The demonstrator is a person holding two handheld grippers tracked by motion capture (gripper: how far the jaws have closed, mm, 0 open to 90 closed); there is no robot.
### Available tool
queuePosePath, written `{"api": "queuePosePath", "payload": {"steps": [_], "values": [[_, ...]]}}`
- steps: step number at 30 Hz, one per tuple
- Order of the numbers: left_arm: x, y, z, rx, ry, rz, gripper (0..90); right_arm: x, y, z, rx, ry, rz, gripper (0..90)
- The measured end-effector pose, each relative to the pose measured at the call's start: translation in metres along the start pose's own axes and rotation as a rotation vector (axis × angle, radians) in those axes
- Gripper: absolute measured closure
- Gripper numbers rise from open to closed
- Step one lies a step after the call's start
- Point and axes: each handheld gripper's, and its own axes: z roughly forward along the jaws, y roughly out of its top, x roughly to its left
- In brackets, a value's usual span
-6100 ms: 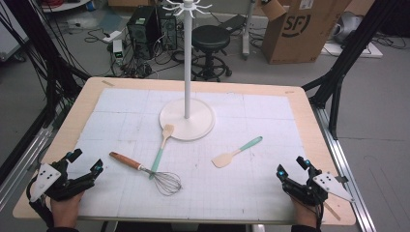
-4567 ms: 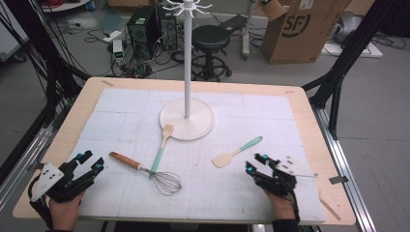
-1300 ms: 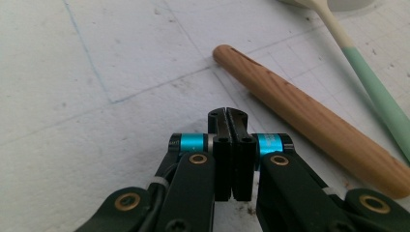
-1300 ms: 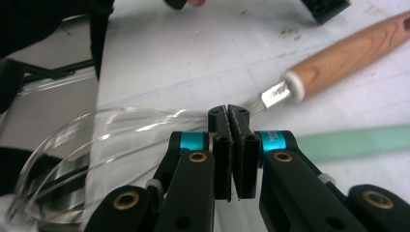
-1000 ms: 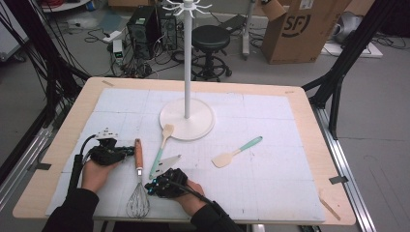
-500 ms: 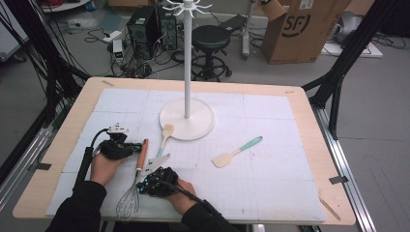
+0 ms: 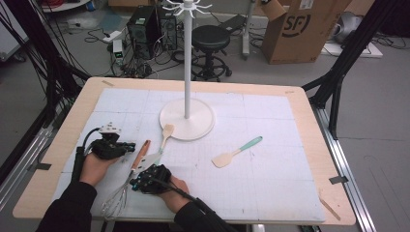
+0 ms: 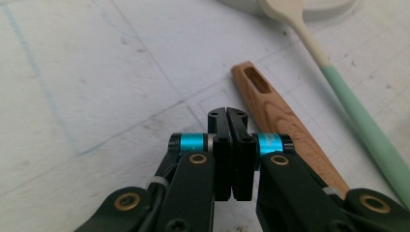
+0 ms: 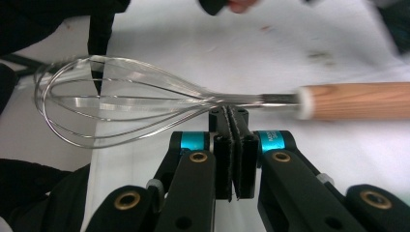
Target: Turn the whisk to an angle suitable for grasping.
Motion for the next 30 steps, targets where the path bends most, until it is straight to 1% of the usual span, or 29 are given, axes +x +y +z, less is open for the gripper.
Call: {"api": "queuePosePath", "payload": {"steps": [1,2,3,4,7,9,10,12,13,14,15,17,18,19,20,21,22,24,26,28,30], "values": [[0.001,-0.001,-0.004,-0.020,0.000,-0.002,88.9,-0.002,-0.002,-0.009,-0.017,-0.009,0.008,88.7],[0.002,-0.002,-0.007,-0.033,0.002,-0.002,87.6,-0.009,-0.009,-0.030,-0.056,-0.034,0.032,88.4],[0.002,-0.003,-0.010,-0.040,0.001,0.002,86.9,-0.013,-0.014,-0.041,-0.074,-0.048,0.041,88.2],[0.002,-0.004,-0.012,-0.054,0.003,0.004,86.9,-0.013,-0.014,-0.041,-0.074,-0.048,0.041,88.2],[0.000,-0.007,-0.018,-0.087,0.000,0.012,83.9,-0.025,-0.033,-0.076,-0.131,-0.101,0.067,88.0],[-0.001,-0.010,-0.022,-0.118,-0.006,0.015,81.2,-0.030,-0.046,-0.097,-0.154,-0.130,0.073,86.5],[-0.002,-0.012,-0.023,-0.127,-0.003,0.018,79.1,-0.032,-0.056,-0.112,-0.174,-0.159,0.080,85.5],[-0.004,-0.015,-0.026,-0.151,0.003,0.017,73.0,-0.036,-0.073,-0.137,-0.204,-0.199,0.089,81.8],[-0.005,-0.017,-0.028,-0.170,0.008,0.015,69.4,-0.038,-0.081,-0.150,-0.220,-0.228,0.094,79.0],[-0.006,-0.019,-0.030,-0.192,0.011,0.010,64.2,-0.040,-0.090,-0.162,-0.240,-0.247,0.099,77.4],[-0.007,-0.020,-0.032,-0.215,0.012,0.005,59.1,-0.042,-0.099,-0.174,-0.258,-0.274,0.110,74.3],[-0.009,-0.023,-0.036,-0.249,0.010,0.003,52.1,-0.046,-0.116,-0.197,-0.291,-0.341,0.135,61.4],[-0.011,-0.026,-0.039,-0.270,0.020,0.002,48.9,-0.047,-0.122,-0.205,-0.305,-0.362,0.151,58.6],[-0.012,-0.028,-0.040,-0.284,0.027,0.000,44.5,-0.049,-0.135,-0.221,-0.327,-0.416,0.173,52.2],[-0.013,-0.030,-0.042,-0.289,0.030,0.002,37.6,-0.050,-0.150,-0.240,-0.356,-0.505,0.200,41.2],[-0.013,-0.031,-0.043,-0.293,0.033,0.002,37.6,-0.050,-0.150,-0.240,-0.356,-0.505,0.200,41.2],[-0.014,-0.033,-0.044,-0.299,0.042,0.002,35.7,-0.051,-0.156,-0.247,-0.367,-0.533,0.213,38.7],[-0.015,-0.036,-0.046,-0.315,0.065,0.006,28.3,-0.051,-0.171,-0.265,-0.391,-0.618,0.245,31.2],[-0.015,-0.038,-0.048,-0.334,0.074,0.001,26.2,-0.051,-0.183,-0.280,-0.411,-0.680,0.276,28.8],[-0.015,-0.039,-0.050,-0.340,0.078,0.003,25.1,-0.050,-0.194,-0.292,-0.425,-0.721,0.291,26.8],[-0.016,-0.039,-0.051,-0.348,0.081,0.005,24.3,-0.049,-0.200,-0.299,-0.423,-0.742,0.295,26.4]]}}
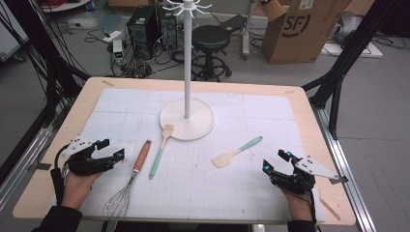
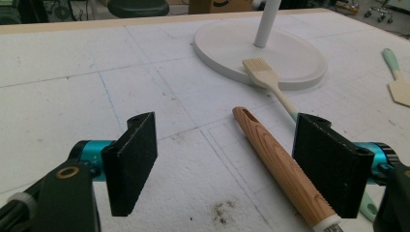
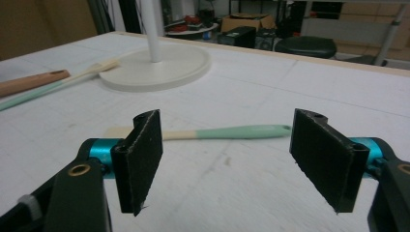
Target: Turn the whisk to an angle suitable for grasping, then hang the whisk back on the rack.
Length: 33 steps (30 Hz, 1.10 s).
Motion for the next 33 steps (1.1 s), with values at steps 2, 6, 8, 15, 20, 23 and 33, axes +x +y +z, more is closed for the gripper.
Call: {"api": "queuePosePath", "payload": {"steps": [2,6,8,15,20,23,33], "values": [[-0.002,0.000,-0.001,-0.004,-0.007,0.001,23.9,-0.006,-0.002,-0.008,-0.001,-0.007,-0.003,26.3],[-0.004,0.001,-0.002,-0.023,-0.007,0.003,23.6,-0.009,-0.001,-0.012,-0.003,-0.024,-0.005,26.1],[-0.004,0.001,-0.003,-0.024,-0.004,0.002,21.6,-0.010,0.000,-0.013,0.002,-0.038,-0.005,25.8],[-0.010,0.002,-0.004,-0.020,-0.005,0.011,20.3,-0.006,0.001,-0.014,0.012,-0.036,-0.006,24.1],[-0.015,0.006,0.000,-0.002,-0.011,0.016,20.3,-0.004,0.004,-0.017,-0.001,-0.038,-0.019,24.1],[-0.018,0.010,0.004,0.014,-0.025,0.021,20.8,-0.004,0.005,-0.018,-0.005,-0.043,-0.012,24.1],[-0.025,0.010,0.015,0.110,-0.062,0.030,25.1,-0.002,0.007,-0.020,-0.010,-0.040,-0.025,24.1]]}}
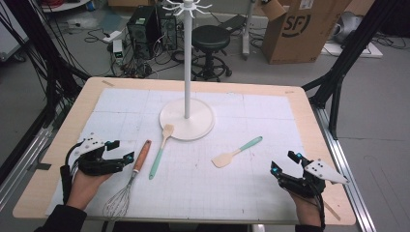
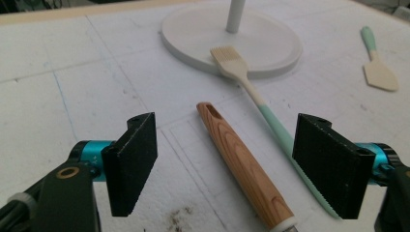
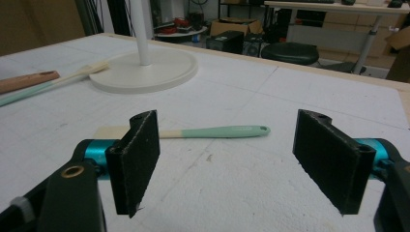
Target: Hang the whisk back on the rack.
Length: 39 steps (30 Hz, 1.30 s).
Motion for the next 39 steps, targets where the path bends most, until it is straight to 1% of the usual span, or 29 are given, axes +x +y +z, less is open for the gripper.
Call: {"api": "queuePosePath", "payload": {"steps": [1,2,5,7,9,10,14,15,17,18,19,20,21,23,26,29,31,33,34,35,36,37,38,39], "values": [[-0.001,0.000,0.002,0.013,-0.011,-0.008,26.0,0.001,0.001,-0.001,-0.002,0.001,0.004,24.1],[-0.002,0.000,0.003,0.027,-0.020,-0.013,27.0,0.002,0.001,-0.002,-0.007,0.003,-0.002,24.1],[-0.006,0.002,0.011,0.077,-0.026,-0.018,29.9,0.004,0.004,-0.004,-0.017,0.007,-0.006,24.1],[-0.009,0.003,0.018,0.120,-0.034,-0.018,33.3,0.006,0.004,-0.005,-0.016,0.011,-0.012,24.1],[-0.013,0.004,0.028,0.177,-0.038,-0.013,35.4,0.007,0.005,-0.005,-0.014,0.013,-0.013,24.1],[-0.015,0.004,0.032,0.203,-0.031,-0.002,36.5,0.007,0.005,-0.005,-0.012,0.012,-0.022,24.1],[-0.019,-0.001,0.045,0.329,0.020,0.038,41.1,0.006,0.004,-0.006,-0.011,0.009,-0.015,24.1],[-0.020,-0.002,0.046,0.336,0.032,0.055,42.4,0.005,0.004,-0.006,-0.010,0.009,-0.015,24.1],[-0.022,0.000,0.047,0.357,0.052,0.059,43.4,0.005,0.004,-0.006,-0.009,0.009,-0.013,24.1],[-0.024,0.002,0.047,0.379,0.069,0.080,45.2,0.005,0.003,-0.006,-0.007,0.009,-0.015,24.1],[-0.025,0.005,0.048,0.398,0.076,0.095,48.2,0.005,0.003,-0.006,-0.005,0.008,-0.014,24.1],[-0.027,0.006,0.049,0.407,0.082,0.098,51.2,0.005,0.003,-0.006,-0.002,0.008,-0.013,24.2],[-0.028,0.007,0.049,0.422,0.090,0.110,51.9,0.005,0.003,-0.006,-0.001,0.007,-0.016,24.1],[-0.029,0.009,0.050,0.434,0.095,0.099,52.8,0.006,0.004,-0.006,-0.001,0.008,-0.018,24.2],[-0.027,0.009,0.050,0.432,0.093,0.091,55.6,0.006,0.005,-0.008,-0.008,0.007,-0.018,24.2],[-0.029,0.009,0.051,0.438,0.105,0.105,54.7,0.006,0.005,-0.009,-0.008,0.005,-0.019,24.2],[-0.026,0.010,0.052,0.445,0.088,0.091,54.4,0.006,0.005,-0.008,-0.007,0.008,-0.017,24.2],[-0.025,0.010,0.052,0.445,0.082,0.094,54.2,0.007,0.005,-0.006,-0.002,0.011,-0.021,24.2],[-0.025,0.010,0.051,0.442,0.077,0.086,54.3,0.008,0.005,-0.005,-0.001,0.015,-0.022,24.2],[-0.022,0.009,0.051,0.434,0.068,0.067,54.9,0.009,0.006,-0.005,-0.001,0.016,-0.027,24.3],[-0.020,0.009,0.049,0.428,0.071,0.057,57.4,0.009,0.006,-0.005,-0.002,0.017,-0.028,24.3],[-0.017,0.009,0.048,0.424,0.065,0.060,63.8,0.009,0.006,-0.004,-0.002,0.017,-0.028,24.2],[-0.014,0.008,0.048,0.418,0.056,0.039,67.2,0.008,0.006,-0.004,-0.002,0.017,-0.025,24.3],[-0.013,0.008,0.047,0.417,0.048,0.034,67.2,0.008,0.006,-0.004,-0.002,0.017,-0.025,24.3]]}}
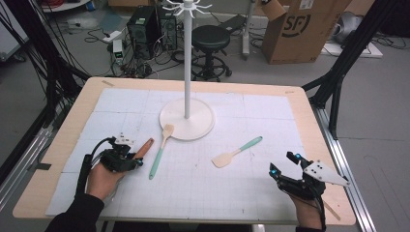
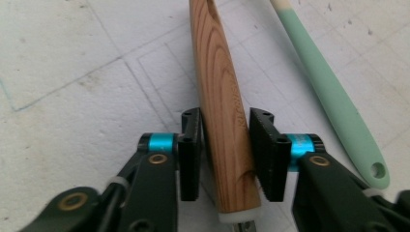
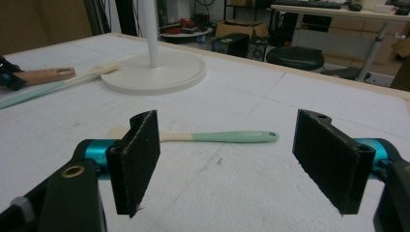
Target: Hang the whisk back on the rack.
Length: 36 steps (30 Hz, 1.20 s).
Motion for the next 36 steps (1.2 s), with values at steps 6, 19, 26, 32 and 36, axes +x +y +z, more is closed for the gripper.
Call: {"api": "queuePosePath", "payload": {"steps": [6,19,26,32,36], "values": [[0.001,0.004,0.000,0.026,-0.006,0.038,68.2,-0.001,-0.001,-0.001,0.004,0.000,0.000,24.4],[0.006,0.005,-0.022,-0.193,-0.085,-0.004,69.6,-0.003,-0.002,-0.002,0.000,-0.003,0.019,24.4],[0.000,0.003,-0.040,-0.374,-0.125,0.049,70.1,0.002,-0.003,0.004,-0.002,0.032,0.030,24.4],[-0.008,0.000,-0.050,-0.448,-0.161,0.103,71.1,0.014,0.003,0.014,-0.009,0.088,0.023,24.4],[-0.014,-0.001,-0.056,-0.507,-0.196,0.123,71.3,0.021,0.007,0.020,-0.014,0.117,0.017,24.4]]}}
